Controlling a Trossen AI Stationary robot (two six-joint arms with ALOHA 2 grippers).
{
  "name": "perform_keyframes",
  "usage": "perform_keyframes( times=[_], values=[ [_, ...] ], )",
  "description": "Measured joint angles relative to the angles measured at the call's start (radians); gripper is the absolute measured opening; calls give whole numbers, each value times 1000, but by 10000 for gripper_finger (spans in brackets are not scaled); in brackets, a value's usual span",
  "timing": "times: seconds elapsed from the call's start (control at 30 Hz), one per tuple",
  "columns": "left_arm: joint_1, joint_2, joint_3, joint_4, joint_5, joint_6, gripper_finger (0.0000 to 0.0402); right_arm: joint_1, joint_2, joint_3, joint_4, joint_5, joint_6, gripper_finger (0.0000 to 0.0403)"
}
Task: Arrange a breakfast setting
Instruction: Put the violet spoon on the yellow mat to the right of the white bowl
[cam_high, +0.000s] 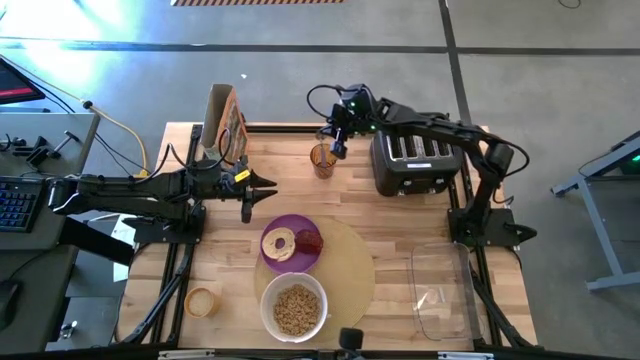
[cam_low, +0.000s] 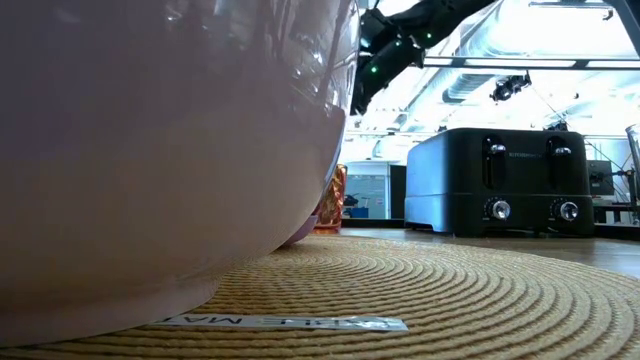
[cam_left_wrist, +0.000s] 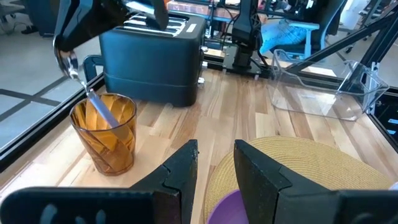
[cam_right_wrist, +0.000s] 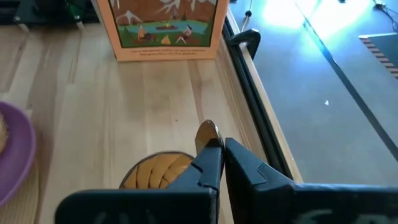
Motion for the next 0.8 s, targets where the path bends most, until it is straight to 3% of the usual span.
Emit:
perform_keyframes(
  times=[0.8],
  values=[
    [0,0,0,-2,-1,0,95,0,-183,0,-86,15,30,0]
  ],
)
